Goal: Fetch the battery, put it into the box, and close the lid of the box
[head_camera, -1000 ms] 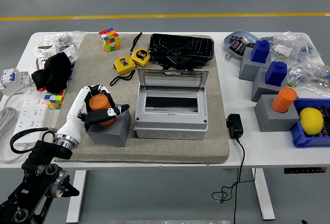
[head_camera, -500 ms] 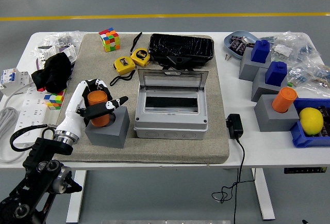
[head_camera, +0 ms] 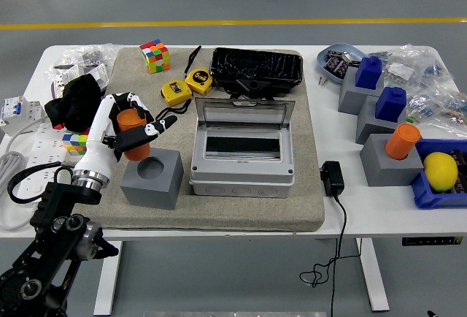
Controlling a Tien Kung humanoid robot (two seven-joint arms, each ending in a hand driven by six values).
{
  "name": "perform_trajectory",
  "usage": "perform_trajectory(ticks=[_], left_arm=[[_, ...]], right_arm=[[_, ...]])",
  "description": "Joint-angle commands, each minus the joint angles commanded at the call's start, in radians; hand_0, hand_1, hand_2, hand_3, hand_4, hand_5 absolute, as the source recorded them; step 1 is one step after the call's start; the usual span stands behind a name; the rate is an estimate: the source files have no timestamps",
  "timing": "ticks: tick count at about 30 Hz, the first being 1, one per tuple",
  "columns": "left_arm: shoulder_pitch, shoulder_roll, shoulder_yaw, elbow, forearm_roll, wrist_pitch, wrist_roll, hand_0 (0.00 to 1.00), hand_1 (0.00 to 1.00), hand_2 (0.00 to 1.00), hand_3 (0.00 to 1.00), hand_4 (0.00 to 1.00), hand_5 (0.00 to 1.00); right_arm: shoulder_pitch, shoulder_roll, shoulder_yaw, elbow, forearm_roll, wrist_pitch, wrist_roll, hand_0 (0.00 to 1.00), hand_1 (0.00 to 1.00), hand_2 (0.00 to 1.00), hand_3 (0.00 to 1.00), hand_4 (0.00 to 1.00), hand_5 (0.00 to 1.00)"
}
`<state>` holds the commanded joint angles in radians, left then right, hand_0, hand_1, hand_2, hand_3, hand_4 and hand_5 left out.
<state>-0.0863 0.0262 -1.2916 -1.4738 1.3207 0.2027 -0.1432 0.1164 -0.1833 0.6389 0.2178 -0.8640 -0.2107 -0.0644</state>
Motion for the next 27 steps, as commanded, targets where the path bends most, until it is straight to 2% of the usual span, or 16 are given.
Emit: perform_trajectory(ticks=[5, 6, 11, 12, 14, 21, 23, 27], left_arm=[[-0.026, 0.025, 0.052, -0.074, 0.092, 0.042, -0.004, 0.06, 0.002, 0.042, 0.051, 0.997, 0.002], [-0.031, 0.03, 0.064, -0.084, 0.112, 0.047, -0.007, 0.054, 0.002, 0.028, 0.026, 0.998, 0.042], [-0.069, 0.059, 0.161, -0.145, 0.252, 0.088, -0.043, 0.054, 0.002, 0.028, 0.026, 0.998, 0.042], [-0.076, 0.063, 0.176, -0.152, 0.277, 0.096, -0.047, 0.053, 0.002, 0.014, 0.018, 0.998, 0.152], [-0.1, 0.073, 0.222, -0.159, 0.329, 0.114, -0.051, 0.053, 0.002, 0.014, 0.018, 0.998, 0.152], [-0.179, 0.095, 0.385, -0.132, 0.457, 0.133, -0.047, 0.055, 0.002, 0.006, 0.015, 0.979, 0.182], [-0.199, 0.096, 0.427, -0.121, 0.472, 0.134, -0.047, 0.055, 0.002, 0.006, 0.015, 0.979, 0.182], [-0.256, 0.086, 0.499, -0.062, 0.468, 0.146, -0.061, 0.056, 0.002, 0.006, 0.014, 0.964, 0.196]], right_arm=[[0.002, -0.001, -0.001, 0.0, -0.001, -0.001, -0.002, 0.755, 0.694, 0.707, 0.739, 0.998, 0.998], [0.003, -0.001, -0.001, 0.0, -0.001, -0.001, -0.002, 0.755, 0.693, 0.707, 0.739, 0.998, 0.998], [0.006, -0.002, -0.001, 0.002, -0.003, -0.001, -0.004, 0.755, 0.693, 0.707, 0.739, 0.998, 0.998], [0.006, -0.002, -0.001, 0.002, -0.002, -0.001, -0.004, 0.753, 0.693, 0.707, 0.739, 0.998, 0.998], [0.006, -0.002, -0.004, 0.001, -0.001, -0.001, -0.005, 0.753, 0.693, 0.707, 0.739, 0.998, 0.998], [0.01, -0.005, -0.01, 0.001, 0.0, -0.001, -0.007, 0.754, 0.693, 0.707, 0.739, 0.998, 0.998], [0.011, -0.005, -0.011, 0.002, 0.0, -0.001, -0.007, 0.754, 0.693, 0.707, 0.739, 0.998, 0.998], [0.013, -0.007, -0.021, 0.002, 0.003, -0.001, -0.009, 0.754, 0.693, 0.707, 0.739, 0.998, 0.998]])
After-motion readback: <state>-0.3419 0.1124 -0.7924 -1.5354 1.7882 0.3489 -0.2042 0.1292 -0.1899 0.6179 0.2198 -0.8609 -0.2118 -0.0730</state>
